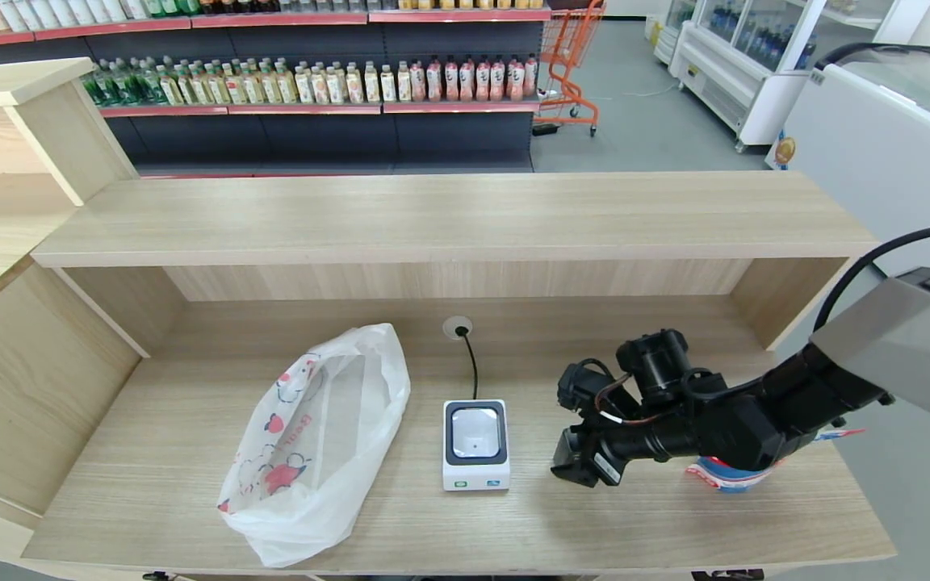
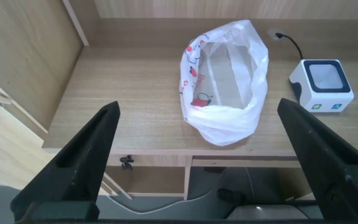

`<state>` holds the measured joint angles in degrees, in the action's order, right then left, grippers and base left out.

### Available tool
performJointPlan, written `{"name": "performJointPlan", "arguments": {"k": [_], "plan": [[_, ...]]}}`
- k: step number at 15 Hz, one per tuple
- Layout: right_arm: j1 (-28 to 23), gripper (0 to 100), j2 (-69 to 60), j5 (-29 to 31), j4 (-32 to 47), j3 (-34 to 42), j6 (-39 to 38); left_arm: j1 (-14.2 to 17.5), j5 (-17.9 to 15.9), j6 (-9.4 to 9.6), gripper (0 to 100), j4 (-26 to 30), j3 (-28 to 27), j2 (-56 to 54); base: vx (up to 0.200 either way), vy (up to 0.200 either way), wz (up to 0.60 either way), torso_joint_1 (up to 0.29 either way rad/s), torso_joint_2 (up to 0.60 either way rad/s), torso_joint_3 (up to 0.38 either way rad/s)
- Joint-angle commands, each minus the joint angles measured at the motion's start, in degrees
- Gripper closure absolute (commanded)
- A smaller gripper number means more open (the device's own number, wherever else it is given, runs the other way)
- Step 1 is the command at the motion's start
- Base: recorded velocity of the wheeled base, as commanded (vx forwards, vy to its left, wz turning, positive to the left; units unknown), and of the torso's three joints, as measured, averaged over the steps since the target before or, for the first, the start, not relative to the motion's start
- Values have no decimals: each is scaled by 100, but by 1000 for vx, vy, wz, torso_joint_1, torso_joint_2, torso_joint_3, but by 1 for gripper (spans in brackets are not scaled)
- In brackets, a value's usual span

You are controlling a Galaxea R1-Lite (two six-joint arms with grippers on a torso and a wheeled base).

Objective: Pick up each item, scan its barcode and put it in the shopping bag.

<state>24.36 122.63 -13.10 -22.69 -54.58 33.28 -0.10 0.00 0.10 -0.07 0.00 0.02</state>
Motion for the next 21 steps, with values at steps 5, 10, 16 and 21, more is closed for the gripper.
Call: {"name": "performJointPlan", "arguments": {"k": [5,10,16,21], "plan": [[-19,100,-81,-8,-60,219,-15,10,0,-1,0,-1,0,6,0,0,0,0,0,0],[-203,100,-1883,27,-324,650,-2133,1,0,-1,0,-1,0,6,0,0,0,0,0,0],[-1381,100,-4317,-8,-1203,2478,-85,1,0,-1,0,-1,0,6,0,0,0,0,0,0],[-2128,100,-4686,-2899,-1185,2619,4749,1,0,-1,0,-1,0,6,0,0,0,0,0,0]]}}
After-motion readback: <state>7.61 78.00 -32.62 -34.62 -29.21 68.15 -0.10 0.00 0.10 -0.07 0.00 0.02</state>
